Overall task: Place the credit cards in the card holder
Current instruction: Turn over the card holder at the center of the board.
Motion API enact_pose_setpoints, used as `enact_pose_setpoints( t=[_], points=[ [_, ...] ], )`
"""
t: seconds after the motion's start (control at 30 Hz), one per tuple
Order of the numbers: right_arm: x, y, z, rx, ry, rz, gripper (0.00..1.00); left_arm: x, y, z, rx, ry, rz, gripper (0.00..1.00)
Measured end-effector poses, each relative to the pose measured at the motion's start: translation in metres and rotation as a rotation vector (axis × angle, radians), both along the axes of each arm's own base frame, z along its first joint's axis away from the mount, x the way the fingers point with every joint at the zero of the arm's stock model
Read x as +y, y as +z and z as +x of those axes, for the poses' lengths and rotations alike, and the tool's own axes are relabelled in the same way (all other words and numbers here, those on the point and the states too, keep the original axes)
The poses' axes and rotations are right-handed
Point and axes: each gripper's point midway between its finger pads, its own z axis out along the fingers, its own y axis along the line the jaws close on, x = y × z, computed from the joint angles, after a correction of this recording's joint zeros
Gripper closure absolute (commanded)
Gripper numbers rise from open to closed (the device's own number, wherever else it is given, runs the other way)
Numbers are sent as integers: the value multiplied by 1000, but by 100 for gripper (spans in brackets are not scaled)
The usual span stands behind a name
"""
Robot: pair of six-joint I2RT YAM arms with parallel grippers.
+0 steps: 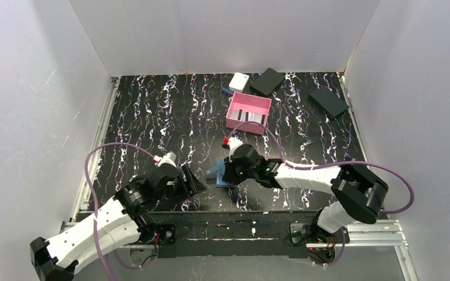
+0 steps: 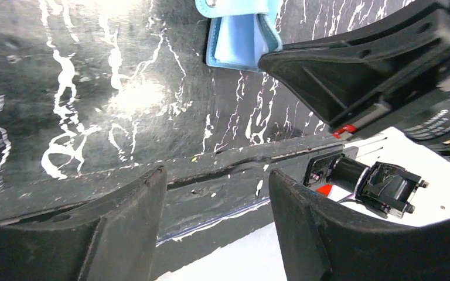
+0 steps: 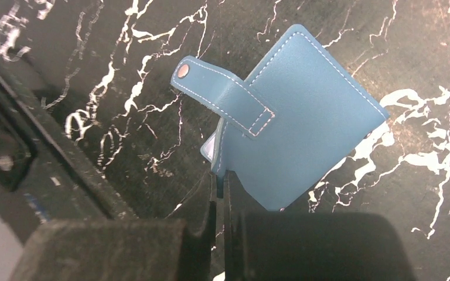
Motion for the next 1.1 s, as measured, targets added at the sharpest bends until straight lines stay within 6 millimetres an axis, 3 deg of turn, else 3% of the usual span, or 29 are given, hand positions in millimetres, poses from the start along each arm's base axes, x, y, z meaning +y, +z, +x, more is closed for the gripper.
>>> enact_pose_setpoints(
  t=[0.27,0.4,0.67,0.83,1.1],
  points=[
    [-16,9,2,152,-46,204,99,-24,-39,11,113,-8,-17,52],
    [-24,15,4,194,-74,279,99,-31,-53,19,142,2,-37,69],
    [-33,13,3,255,-109,357,99,-44,-69,37,132,6,-50,71],
    [-39,13,3,272,-134,383,99,-51,-89,43,165,-8,-5,71],
    [-53,11,4,299,-197,412,99,-82,-90,66,148,-38,-65,71]
  ],
)
